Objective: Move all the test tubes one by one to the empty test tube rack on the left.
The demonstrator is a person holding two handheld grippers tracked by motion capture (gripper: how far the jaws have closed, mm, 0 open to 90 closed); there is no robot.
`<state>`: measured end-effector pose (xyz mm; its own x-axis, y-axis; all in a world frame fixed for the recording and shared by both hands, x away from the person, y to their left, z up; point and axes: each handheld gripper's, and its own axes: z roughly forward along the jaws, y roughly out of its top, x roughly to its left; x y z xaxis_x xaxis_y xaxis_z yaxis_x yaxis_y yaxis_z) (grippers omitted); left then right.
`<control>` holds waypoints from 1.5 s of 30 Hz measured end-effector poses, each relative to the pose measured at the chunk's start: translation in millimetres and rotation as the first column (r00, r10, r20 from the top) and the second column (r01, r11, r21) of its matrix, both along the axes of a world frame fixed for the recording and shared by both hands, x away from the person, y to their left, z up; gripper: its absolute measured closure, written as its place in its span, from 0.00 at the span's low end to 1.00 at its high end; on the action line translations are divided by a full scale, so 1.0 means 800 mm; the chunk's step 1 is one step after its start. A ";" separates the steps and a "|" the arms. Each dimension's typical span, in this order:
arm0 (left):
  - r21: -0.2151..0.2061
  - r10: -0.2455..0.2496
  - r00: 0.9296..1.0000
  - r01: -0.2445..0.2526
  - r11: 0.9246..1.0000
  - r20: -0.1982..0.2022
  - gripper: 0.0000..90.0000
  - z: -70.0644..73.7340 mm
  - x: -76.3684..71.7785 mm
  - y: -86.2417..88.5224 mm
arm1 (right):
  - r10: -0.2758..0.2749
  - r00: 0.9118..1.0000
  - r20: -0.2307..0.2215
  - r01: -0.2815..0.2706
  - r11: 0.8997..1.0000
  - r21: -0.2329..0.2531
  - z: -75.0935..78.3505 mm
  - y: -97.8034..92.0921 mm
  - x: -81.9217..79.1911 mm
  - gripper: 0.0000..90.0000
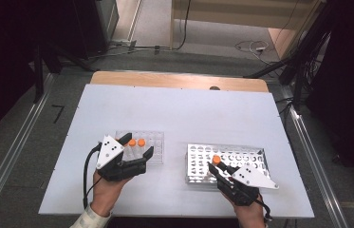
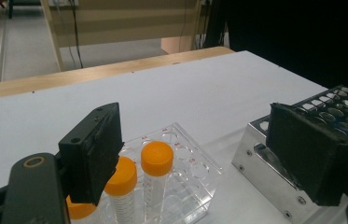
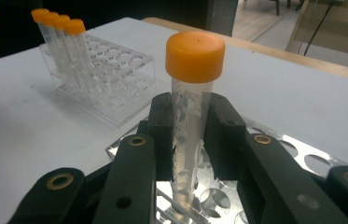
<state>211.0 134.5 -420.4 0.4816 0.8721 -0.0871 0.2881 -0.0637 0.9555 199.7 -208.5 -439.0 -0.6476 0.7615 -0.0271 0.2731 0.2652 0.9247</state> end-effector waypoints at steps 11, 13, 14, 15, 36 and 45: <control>-0.001 0.004 1.000 -0.004 1.000 0.001 0.20 0.000 0.000 0.001 | 0.030 0.998 0.050 -0.032 0.999 0.036 0.037 0.006 -0.004 0.79; 0.000 0.005 1.000 -0.005 1.000 0.003 0.20 0.000 0.000 0.001 | 0.044 0.998 0.053 -0.046 0.998 0.034 0.040 0.012 -0.005 0.79; -0.002 0.004 1.000 -0.004 1.000 0.004 0.20 0.001 0.000 0.001 | 0.050 0.997 0.053 -0.052 0.998 0.031 0.041 0.015 -0.005 0.80; -0.003 0.004 1.000 -0.004 1.000 0.004 0.20 0.001 0.000 0.001 | 0.058 0.997 0.051 -0.059 0.998 0.032 0.041 0.018 -0.004 0.80; -0.011 -0.042 0.999 0.042 0.999 0.018 0.23 0.006 -0.008 -0.005 | 0.175 0.985 -0.009 -0.175 0.984 -0.018 0.017 0.099 0.017 0.80; -0.002 -0.103 0.994 0.103 0.995 0.018 0.26 0.008 -0.015 -0.018 | 0.205 0.978 -0.031 -0.206 0.978 -0.032 0.008 0.129 0.025 0.80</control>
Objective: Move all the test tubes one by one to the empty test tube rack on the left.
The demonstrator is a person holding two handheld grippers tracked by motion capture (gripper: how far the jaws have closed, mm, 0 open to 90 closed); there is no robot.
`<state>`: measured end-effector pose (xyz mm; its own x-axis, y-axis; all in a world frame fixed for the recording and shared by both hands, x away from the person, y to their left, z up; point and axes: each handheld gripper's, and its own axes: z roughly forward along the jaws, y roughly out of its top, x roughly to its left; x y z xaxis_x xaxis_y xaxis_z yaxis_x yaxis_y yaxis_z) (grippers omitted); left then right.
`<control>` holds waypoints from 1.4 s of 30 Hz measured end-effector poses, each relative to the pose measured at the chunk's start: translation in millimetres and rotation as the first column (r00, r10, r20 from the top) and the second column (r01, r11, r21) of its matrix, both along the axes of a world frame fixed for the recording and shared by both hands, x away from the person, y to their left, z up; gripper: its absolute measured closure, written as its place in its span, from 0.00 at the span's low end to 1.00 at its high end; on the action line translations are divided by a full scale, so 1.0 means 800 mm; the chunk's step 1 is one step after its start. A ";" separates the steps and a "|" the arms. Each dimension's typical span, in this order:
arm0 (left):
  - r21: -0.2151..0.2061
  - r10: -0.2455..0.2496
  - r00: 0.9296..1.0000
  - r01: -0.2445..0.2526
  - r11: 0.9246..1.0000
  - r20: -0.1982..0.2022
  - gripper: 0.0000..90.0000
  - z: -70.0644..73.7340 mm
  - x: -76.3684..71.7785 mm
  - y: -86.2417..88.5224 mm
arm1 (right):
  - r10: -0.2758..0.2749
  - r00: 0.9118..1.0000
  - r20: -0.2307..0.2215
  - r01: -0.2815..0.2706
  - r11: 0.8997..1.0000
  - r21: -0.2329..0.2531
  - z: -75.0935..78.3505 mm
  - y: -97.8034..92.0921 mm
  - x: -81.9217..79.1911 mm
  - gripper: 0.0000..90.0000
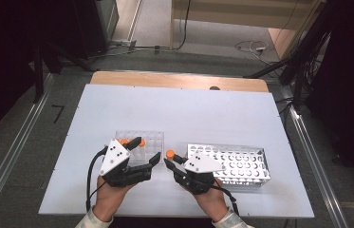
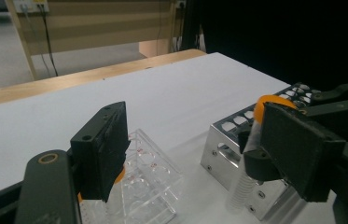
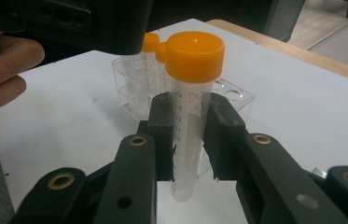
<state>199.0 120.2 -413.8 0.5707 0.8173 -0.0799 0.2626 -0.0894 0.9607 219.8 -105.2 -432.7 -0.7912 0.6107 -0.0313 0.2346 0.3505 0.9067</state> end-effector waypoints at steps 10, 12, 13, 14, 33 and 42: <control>-0.006 -0.034 0.999 0.034 0.999 -0.004 0.30 0.000 -0.002 -0.004 | 0.014 1.000 -0.005 -0.014 1.000 -0.008 -0.004 0.011 0.004 0.80; -0.011 -0.058 0.998 0.058 0.998 -0.008 0.33 -0.001 -0.002 -0.006 | 0.017 1.000 -0.007 -0.017 1.000 -0.010 -0.005 0.013 0.004 0.80; -0.011 -0.075 0.997 0.074 0.997 -0.011 0.36 -0.001 -0.002 -0.007 | 0.017 1.000 -0.009 -0.017 1.000 -0.008 -0.005 0.014 0.003 0.80; -0.010 -0.083 0.996 0.083 0.996 -0.012 0.38 -0.002 -0.002 -0.009 | 0.021 1.000 -0.008 -0.021 1.000 -0.012 -0.006 0.015 0.003 0.80; 0.025 -0.143 0.990 0.143 0.989 -0.022 0.73 -0.008 -0.004 -0.020 | 0.053 0.999 -0.009 -0.053 0.999 -0.005 -0.006 0.027 -0.004 0.80; 0.031 -0.142 0.990 0.142 0.989 -0.020 0.75 -0.010 -0.004 -0.021 | 0.053 0.998 -0.013 -0.053 0.999 -0.007 -0.006 0.027 -0.004 0.80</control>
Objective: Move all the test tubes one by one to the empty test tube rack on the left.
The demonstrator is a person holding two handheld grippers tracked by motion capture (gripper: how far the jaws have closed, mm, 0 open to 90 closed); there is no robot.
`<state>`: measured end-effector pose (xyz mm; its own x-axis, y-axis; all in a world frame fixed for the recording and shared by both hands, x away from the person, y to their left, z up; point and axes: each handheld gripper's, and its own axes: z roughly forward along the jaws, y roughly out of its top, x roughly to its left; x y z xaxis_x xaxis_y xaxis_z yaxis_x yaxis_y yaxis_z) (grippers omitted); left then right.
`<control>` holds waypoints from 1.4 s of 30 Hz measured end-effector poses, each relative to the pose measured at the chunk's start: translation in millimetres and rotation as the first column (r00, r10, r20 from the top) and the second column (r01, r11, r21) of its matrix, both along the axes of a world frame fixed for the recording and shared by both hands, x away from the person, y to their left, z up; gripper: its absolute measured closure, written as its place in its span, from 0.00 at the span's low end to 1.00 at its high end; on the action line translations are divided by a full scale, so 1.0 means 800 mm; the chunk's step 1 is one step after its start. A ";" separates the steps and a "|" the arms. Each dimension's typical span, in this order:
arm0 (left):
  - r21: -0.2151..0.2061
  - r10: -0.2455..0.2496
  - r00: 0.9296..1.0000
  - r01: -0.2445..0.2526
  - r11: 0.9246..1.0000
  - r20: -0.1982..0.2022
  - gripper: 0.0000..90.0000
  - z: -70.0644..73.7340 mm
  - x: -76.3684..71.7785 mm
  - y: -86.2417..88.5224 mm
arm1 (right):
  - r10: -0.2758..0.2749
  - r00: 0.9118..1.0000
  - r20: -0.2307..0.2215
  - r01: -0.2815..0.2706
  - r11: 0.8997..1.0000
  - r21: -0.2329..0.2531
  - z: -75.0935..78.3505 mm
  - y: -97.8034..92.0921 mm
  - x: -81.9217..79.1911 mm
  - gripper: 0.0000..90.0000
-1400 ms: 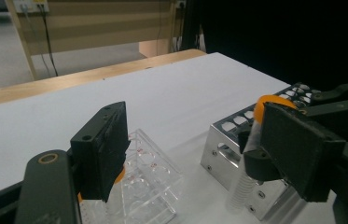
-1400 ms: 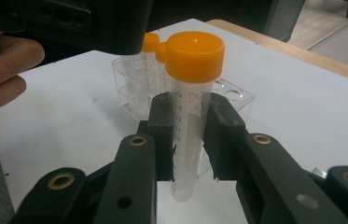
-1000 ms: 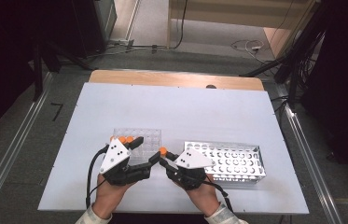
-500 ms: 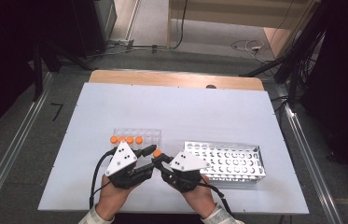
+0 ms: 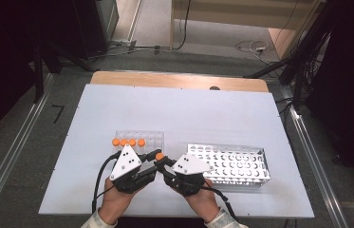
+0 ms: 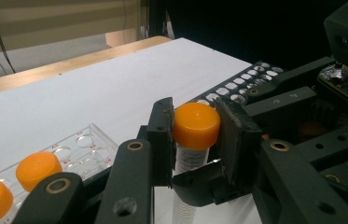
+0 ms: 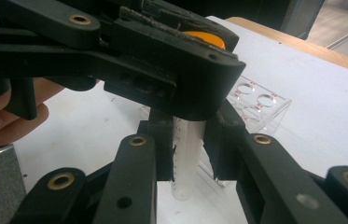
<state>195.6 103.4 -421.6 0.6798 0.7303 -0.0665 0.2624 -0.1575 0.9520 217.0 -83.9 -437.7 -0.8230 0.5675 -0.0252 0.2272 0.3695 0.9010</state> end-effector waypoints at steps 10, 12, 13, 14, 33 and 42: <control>0.003 0.001 1.000 -0.001 1.000 -0.003 0.76 -0.001 0.000 0.000 | -0.002 1.000 -0.004 0.002 1.000 -0.002 -0.001 0.000 0.000 0.80; 0.005 0.003 1.000 -0.003 1.000 -0.003 0.76 -0.001 0.000 0.000 | -0.002 1.000 -0.003 0.002 1.000 -0.003 -0.001 0.000 0.000 0.79; 0.003 0.003 1.000 -0.003 1.000 -0.004 0.77 -0.001 0.000 0.000 | -0.001 1.000 -0.003 0.001 1.000 -0.002 -0.001 0.000 0.000 0.79; 0.002 0.002 1.000 -0.002 1.000 -0.004 0.77 -0.001 0.001 0.000 | -0.002 1.000 -0.004 0.002 1.000 -0.002 -0.001 0.000 0.000 0.79; -0.011 0.007 1.000 -0.007 1.000 -0.006 0.78 0.002 0.000 0.002 | 0.017 1.000 -0.021 -0.017 1.000 0.008 0.003 -0.005 0.002 0.42; -0.014 0.018 1.000 -0.018 1.000 -0.003 0.78 0.003 0.000 0.005 | 0.003 0.999 -0.047 -0.003 1.000 0.002 0.007 -0.010 0.002 0.22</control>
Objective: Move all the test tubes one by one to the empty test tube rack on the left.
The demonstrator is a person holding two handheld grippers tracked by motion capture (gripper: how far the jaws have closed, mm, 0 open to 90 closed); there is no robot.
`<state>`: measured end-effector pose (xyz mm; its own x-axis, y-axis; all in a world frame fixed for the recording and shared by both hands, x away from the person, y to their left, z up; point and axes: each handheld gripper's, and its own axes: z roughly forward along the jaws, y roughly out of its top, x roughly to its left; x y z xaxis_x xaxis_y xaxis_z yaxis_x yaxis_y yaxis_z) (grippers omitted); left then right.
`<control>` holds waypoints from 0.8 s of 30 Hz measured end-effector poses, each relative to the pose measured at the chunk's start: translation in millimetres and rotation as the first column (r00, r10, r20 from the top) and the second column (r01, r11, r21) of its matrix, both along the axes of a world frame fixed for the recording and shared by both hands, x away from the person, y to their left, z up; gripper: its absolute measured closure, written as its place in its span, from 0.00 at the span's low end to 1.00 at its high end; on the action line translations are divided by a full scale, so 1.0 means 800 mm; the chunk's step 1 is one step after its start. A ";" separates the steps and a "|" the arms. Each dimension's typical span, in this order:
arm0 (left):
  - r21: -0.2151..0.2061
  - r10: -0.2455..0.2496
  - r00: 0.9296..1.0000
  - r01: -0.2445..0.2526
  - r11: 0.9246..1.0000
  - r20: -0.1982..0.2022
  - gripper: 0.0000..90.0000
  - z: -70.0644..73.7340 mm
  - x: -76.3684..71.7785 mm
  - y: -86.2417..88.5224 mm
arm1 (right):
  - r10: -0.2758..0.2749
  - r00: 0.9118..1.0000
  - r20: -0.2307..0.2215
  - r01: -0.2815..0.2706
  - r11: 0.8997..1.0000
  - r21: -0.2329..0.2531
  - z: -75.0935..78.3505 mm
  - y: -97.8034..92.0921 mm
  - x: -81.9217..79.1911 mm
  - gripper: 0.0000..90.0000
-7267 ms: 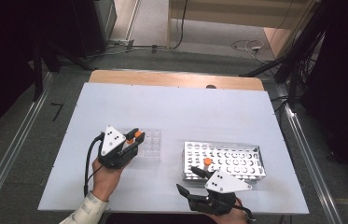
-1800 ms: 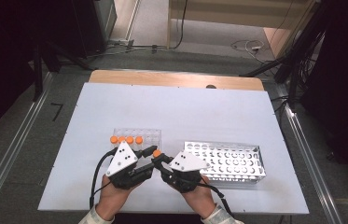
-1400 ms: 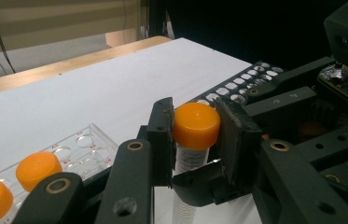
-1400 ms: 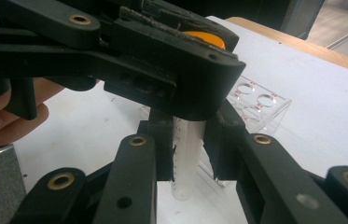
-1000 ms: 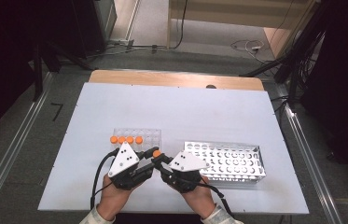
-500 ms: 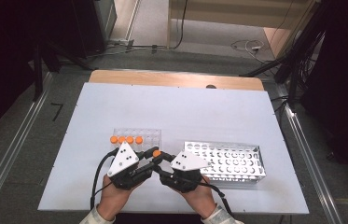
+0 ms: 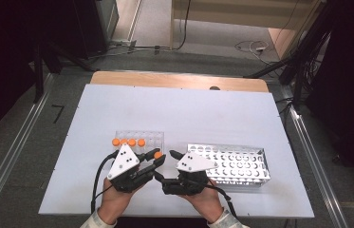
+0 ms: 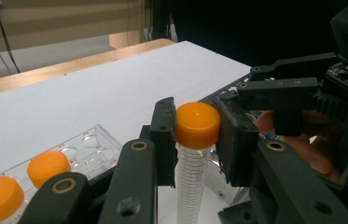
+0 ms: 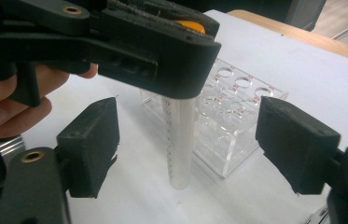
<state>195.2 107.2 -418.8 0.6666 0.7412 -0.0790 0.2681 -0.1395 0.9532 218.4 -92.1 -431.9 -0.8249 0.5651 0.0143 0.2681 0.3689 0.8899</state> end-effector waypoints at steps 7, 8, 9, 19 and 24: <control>-0.010 0.010 1.000 -0.010 1.000 0.003 0.78 0.001 0.000 0.002 | -0.003 1.000 0.014 0.003 1.000 0.004 0.007 -0.011 -0.007 0.21; -0.012 0.010 1.000 -0.010 1.000 0.003 0.78 0.001 0.000 0.002 | -0.006 1.000 0.012 0.005 1.000 0.007 0.008 -0.013 -0.008 0.20; -0.014 0.009 1.000 -0.009 1.000 0.003 0.78 0.002 0.000 0.002 | -0.011 1.000 0.014 0.010 1.000 0.007 0.009 -0.016 -0.010 0.20; -0.019 0.017 1.000 -0.017 1.000 0.009 0.77 0.007 0.000 0.006 | -0.038 0.999 0.018 0.038 0.999 0.016 0.013 -0.045 -0.017 0.21; -0.028 0.021 1.000 -0.021 0.999 0.008 0.77 0.009 0.000 0.009 | -0.066 0.998 0.014 0.066 0.998 0.018 0.012 -0.060 -0.017 0.21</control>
